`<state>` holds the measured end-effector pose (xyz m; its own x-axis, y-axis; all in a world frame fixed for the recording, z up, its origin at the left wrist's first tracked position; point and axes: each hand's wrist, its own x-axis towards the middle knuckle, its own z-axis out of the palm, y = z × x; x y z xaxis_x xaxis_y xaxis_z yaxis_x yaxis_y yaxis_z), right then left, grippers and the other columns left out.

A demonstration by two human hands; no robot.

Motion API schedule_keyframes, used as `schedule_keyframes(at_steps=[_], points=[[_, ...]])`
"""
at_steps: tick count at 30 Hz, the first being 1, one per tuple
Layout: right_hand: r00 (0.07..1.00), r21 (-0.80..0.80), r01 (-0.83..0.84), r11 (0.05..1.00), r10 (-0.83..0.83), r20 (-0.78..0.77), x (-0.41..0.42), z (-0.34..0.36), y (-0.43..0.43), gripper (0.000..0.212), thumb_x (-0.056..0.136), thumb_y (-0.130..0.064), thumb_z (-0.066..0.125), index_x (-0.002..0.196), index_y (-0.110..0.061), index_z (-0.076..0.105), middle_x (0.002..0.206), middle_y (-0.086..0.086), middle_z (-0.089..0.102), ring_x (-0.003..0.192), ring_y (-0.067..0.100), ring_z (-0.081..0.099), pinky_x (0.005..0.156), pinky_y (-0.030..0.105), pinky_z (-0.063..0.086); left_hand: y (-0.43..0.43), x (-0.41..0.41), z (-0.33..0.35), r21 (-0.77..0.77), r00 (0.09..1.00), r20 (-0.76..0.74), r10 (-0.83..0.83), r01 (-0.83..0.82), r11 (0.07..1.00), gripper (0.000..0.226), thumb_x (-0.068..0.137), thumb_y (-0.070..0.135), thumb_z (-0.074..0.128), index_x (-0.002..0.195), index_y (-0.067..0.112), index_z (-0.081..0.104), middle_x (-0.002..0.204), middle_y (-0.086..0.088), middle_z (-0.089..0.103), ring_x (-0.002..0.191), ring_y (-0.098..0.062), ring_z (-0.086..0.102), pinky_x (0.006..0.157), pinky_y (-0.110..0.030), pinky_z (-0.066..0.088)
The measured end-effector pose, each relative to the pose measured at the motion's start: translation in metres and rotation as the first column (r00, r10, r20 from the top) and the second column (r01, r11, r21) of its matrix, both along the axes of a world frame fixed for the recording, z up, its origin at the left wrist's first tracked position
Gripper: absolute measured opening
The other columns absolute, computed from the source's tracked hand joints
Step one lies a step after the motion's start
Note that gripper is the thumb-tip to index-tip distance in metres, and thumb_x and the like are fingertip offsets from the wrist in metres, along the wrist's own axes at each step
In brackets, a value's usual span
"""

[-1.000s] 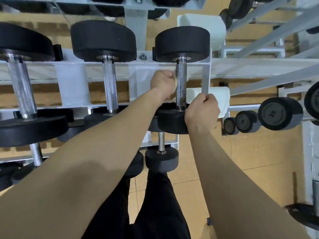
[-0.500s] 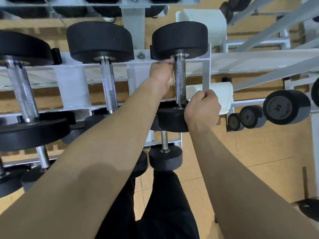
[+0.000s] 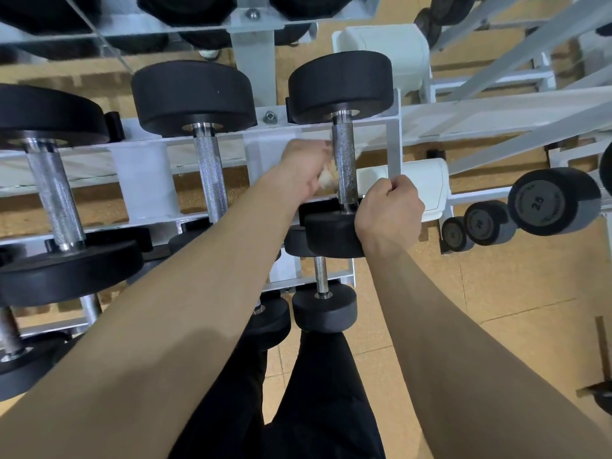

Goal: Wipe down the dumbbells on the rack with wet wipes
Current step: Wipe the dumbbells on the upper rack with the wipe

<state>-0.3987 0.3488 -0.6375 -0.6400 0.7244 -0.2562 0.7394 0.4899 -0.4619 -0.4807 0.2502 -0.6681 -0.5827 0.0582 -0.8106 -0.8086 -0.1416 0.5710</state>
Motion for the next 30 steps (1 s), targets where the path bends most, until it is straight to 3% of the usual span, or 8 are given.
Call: schedule_keyframes(at_steps=[5, 10, 14, 18, 22, 24, 26, 30], points=[[1.0, -0.012, 0.012, 1.0, -0.012, 0.007, -0.001, 0.001, -0.001, 0.026, 0.095, -0.021, 0.038, 0.073, -0.019, 0.051, 0.066, -0.006, 0.05, 0.073, 0.031, 0.054, 0.082, 0.044, 0.052, 0.007, -0.019, 0.007, 0.106, 0.952, 0.07, 0.298, -0.304, 0.947, 0.025, 0.1, -0.012, 0.047, 0.096, 0.003, 0.066, 0.08, -0.011, 0.064, 0.054, -0.016, 0.058, 0.049, -0.02, 0.048], [1.0, -0.007, 0.014, 1.0, -0.013, 0.011, -0.001, 0.003, -0.002, 0.025, 0.095, -0.022, 0.038, 0.076, -0.019, 0.054, 0.067, -0.004, 0.052, 0.072, 0.029, 0.055, 0.081, 0.043, 0.053, 0.004, 0.019, 0.002, -0.264, 0.974, -0.04, -0.225, 0.207, 0.942, 0.026, 0.101, 0.007, 0.051, 0.122, 0.015, 0.066, 0.108, -0.006, 0.067, 0.093, -0.024, 0.068, 0.094, -0.031, 0.054], [1.0, -0.003, 0.008, 1.0, -0.008, -0.007, 0.0, 0.006, -0.005, 0.025, 0.096, -0.024, 0.038, 0.082, -0.02, 0.059, 0.078, -0.001, 0.057, 0.077, 0.029, 0.058, 0.082, 0.044, 0.054, -0.005, 0.04, 0.014, -0.276, 0.891, 0.029, -0.452, 0.442, 0.853, 0.026, 0.099, 0.017, 0.06, 0.125, 0.012, 0.064, 0.114, -0.01, 0.069, 0.108, -0.029, 0.067, 0.1, -0.044, 0.055], [1.0, -0.008, 0.022, 1.0, -0.022, 0.002, 0.0, 0.008, -0.005, 0.026, 0.095, -0.025, 0.038, 0.077, -0.021, 0.056, 0.074, -0.001, 0.056, 0.077, 0.032, 0.06, 0.081, 0.044, 0.054, -0.002, 0.023, 0.027, -0.204, 0.953, 0.013, -0.302, 0.299, 0.932, 0.025, 0.095, -0.008, 0.054, 0.08, 0.012, 0.057, 0.094, -0.012, 0.063, 0.099, -0.024, 0.064, 0.101, -0.044, 0.055], [1.0, -0.027, 0.014, 1.0, -0.014, 0.005, 0.002, 0.007, -0.006, 0.027, 0.094, -0.025, 0.037, 0.073, -0.023, 0.053, 0.066, -0.009, 0.05, 0.074, 0.03, 0.06, 0.083, 0.048, 0.055, 0.002, 0.0, 0.018, -0.023, 0.993, -0.067, 0.1, -0.102, 0.995, 0.021, 0.104, -0.001, 0.048, 0.099, 0.012, 0.063, 0.092, -0.006, 0.067, 0.08, -0.017, 0.063, 0.07, -0.025, 0.056], [1.0, -0.035, 0.009, 0.999, -0.008, 0.001, 0.002, 0.006, -0.006, 0.026, 0.094, -0.025, 0.037, 0.077, -0.022, 0.056, 0.066, -0.01, 0.049, 0.076, 0.03, 0.062, 0.085, 0.049, 0.055, 0.003, 0.001, 0.008, 0.092, 0.973, -0.041, 0.226, -0.222, 0.971, 0.021, 0.105, 0.002, 0.047, 0.116, 0.01, 0.064, 0.101, -0.008, 0.071, 0.086, -0.016, 0.067, 0.073, -0.024, 0.059], [1.0, -0.035, 0.008, 0.999, -0.008, 0.004, 0.001, 0.006, -0.005, 0.025, 0.094, -0.024, 0.037, 0.078, -0.021, 0.056, 0.066, -0.011, 0.047, 0.076, 0.031, 0.061, 0.087, 0.049, 0.054, 0.003, 0.011, 0.0, -0.004, 0.99, -0.117, 0.076, -0.077, 0.997, 0.028, 0.106, 0.005, 0.048, 0.125, 0.011, 0.066, 0.109, -0.007, 0.073, 0.095, -0.016, 0.068, 0.089, -0.03, 0.059], [1.0, -0.025, 0.001, 1.0, 0.0, 0.015, 0.0, 0.008, -0.005, 0.024, 0.093, -0.023, 0.037, 0.076, -0.02, 0.055, 0.064, -0.011, 0.046, 0.074, 0.031, 0.059, 0.088, 0.048, 0.053, -0.009, 0.041, -0.004, -0.306, 0.844, -0.173, -0.508, 0.444, 0.842, 0.04, 0.102, 0.002, 0.042, 0.075, 0.025, 0.062, 0.087, -0.006, 0.069, 0.079, -0.011, 0.061, 0.078, -0.029, 0.053]])
